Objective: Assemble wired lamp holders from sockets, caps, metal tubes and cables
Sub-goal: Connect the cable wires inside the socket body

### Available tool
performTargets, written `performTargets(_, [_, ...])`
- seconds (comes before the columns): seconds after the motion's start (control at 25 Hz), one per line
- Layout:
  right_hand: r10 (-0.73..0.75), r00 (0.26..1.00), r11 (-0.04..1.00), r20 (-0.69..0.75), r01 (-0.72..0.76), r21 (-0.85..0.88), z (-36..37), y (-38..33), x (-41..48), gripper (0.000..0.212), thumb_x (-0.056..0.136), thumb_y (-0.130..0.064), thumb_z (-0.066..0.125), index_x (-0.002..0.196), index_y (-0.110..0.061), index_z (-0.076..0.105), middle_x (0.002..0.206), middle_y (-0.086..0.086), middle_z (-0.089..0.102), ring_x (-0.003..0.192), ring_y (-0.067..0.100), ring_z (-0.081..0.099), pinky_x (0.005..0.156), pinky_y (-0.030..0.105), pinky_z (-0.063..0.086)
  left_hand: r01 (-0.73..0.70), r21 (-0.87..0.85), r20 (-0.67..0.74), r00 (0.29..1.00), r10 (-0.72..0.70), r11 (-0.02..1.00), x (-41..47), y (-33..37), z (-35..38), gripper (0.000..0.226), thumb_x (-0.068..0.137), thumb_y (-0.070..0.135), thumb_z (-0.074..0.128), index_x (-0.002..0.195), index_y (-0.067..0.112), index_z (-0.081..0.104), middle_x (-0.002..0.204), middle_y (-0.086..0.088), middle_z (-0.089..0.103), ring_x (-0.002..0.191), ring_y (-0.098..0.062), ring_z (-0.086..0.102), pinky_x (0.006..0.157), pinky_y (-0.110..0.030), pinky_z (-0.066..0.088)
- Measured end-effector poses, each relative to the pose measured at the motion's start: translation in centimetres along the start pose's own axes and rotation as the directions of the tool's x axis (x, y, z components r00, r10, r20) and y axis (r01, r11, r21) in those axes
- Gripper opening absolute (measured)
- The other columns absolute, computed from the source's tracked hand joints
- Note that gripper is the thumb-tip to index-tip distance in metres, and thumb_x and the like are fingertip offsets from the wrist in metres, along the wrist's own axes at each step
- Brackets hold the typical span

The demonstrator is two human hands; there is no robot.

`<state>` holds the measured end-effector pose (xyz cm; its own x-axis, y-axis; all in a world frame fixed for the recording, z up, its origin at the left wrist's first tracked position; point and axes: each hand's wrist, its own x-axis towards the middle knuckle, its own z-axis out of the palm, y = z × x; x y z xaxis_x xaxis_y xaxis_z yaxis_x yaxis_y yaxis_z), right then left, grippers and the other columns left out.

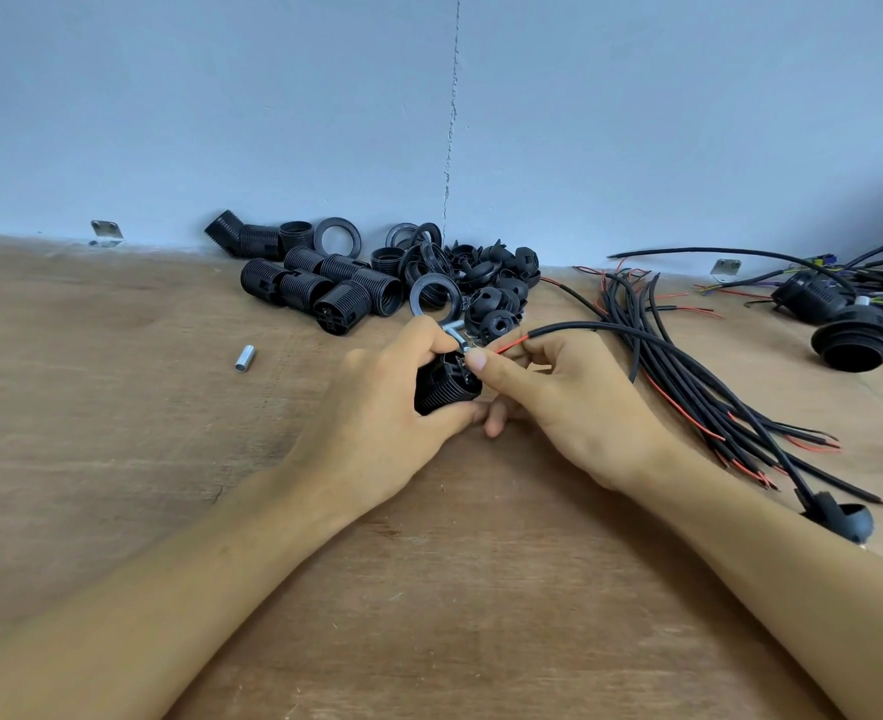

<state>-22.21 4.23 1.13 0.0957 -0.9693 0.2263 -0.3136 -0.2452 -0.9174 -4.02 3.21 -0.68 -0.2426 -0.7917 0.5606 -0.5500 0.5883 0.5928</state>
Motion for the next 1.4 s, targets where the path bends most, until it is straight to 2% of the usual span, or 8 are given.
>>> performTargets(0.12, [-0.027,1.000,0.998,-0.015,0.026,-0.051,0.16,0.09,-0.11,0.025,0.096,-0.030,0.066,0.087,-0.008,0.072,0.057,0.002,0.070,0.052,0.006,0.065,0.056,0.006,0.042,-0.004,0.002,0.001,1.000,0.004,1.000,0.05,-0.06,0.00,0.041,0.074,0.034,0.088,0.100,0.039,0.056,0.079,0.022,0.070,0.082,0.009,0.063,0.066,-0.002,0.041])
performTargets(0.28, [-0.066,0.998,0.993,0.013,0.067,-0.095,-0.01,-0.12,-0.11,0.019,0.098,-0.027,0.064,0.086,-0.013,0.069,0.057,0.000,0.070,0.053,0.006,0.064,0.056,0.007,0.040,-0.027,-0.005,-0.004,1.000,0.027,1.000,0.12,-0.13,0.08,0.041,0.074,0.035,0.088,0.100,0.040,0.056,0.077,0.032,0.064,0.084,0.011,0.063,0.066,-0.001,0.041])
performTargets(0.4, [-0.115,0.992,0.986,0.043,0.119,-0.120,-0.32,-0.36,-0.23,0.014,0.099,-0.023,0.063,0.092,-0.012,0.068,0.060,0.001,0.071,0.054,0.008,0.066,0.058,0.007,0.041,-0.044,-0.019,-0.008,0.999,0.044,0.999,0.08,-0.36,0.12,0.041,0.074,0.034,0.089,0.100,0.037,0.058,0.079,0.028,0.068,0.080,0.009,0.064,0.065,-0.004,0.042])
performTargets(0.64, [-0.107,0.990,0.978,0.097,0.122,-0.170,-0.80,-0.36,-0.25,0.014,0.098,-0.010,0.057,0.090,-0.011,0.068,0.071,0.005,0.075,0.064,0.015,0.072,0.070,0.023,0.048,-0.041,-0.035,-0.006,0.999,0.041,0.999,0.19,-0.48,0.14,0.041,0.073,0.037,0.089,0.099,0.037,0.058,0.082,0.027,0.071,0.078,0.012,0.065,0.065,-0.003,0.043])
performTargets(0.8, [-0.123,0.988,0.979,0.094,0.136,-0.149,-0.67,-0.49,-0.37,0.017,0.097,-0.019,0.058,0.089,-0.010,0.070,0.070,0.009,0.074,0.064,0.014,0.072,0.070,0.025,0.050,-0.042,-0.031,-0.005,0.999,0.042,0.999,0.17,-0.59,0.18,0.040,0.073,0.034,0.089,0.100,0.034,0.059,0.083,0.023,0.072,0.076,0.011,0.065,0.064,-0.004,0.043])
performTargets(1.0, [-0.157,0.987,0.958,0.023,0.158,-0.240,-0.25,-0.48,-0.50,0.021,0.101,-0.020,0.058,0.084,-0.014,0.069,0.057,0.003,0.070,0.052,0.003,0.064,0.057,0.008,0.039,-0.037,-0.005,-0.013,0.999,0.037,0.999,0.14,-0.52,0.16,0.043,0.074,0.033,0.090,0.100,0.039,0.056,0.078,0.027,0.068,0.076,0.011,0.063,0.063,-0.004,0.042])
performTargets(1.28, [-0.165,0.986,0.967,-0.001,0.161,-0.198,-0.37,-0.29,-0.51,0.010,0.097,-0.019,0.065,0.091,-0.016,0.071,0.062,0.008,0.072,0.056,0.016,0.070,0.063,0.024,0.050,-0.035,-0.017,-0.016,0.999,0.035,0.999,0.13,-0.41,0.15,0.041,0.073,0.037,0.090,0.098,0.037,0.057,0.079,0.027,0.069,0.076,0.011,0.064,0.064,-0.004,0.042])
performTargets(1.4, [-0.174,0.985,0.959,-0.002,0.169,-0.229,-0.47,-0.22,-0.53,0.009,0.097,-0.020,0.066,0.092,-0.017,0.072,0.061,0.007,0.071,0.055,0.012,0.069,0.057,0.016,0.043,-0.030,-0.028,-0.011,0.999,0.030,0.999,0.11,-0.41,0.10,0.042,0.073,0.037,0.090,0.098,0.038,0.057,0.081,0.023,0.072,0.078,0.010,0.066,0.065,-0.004,0.043])
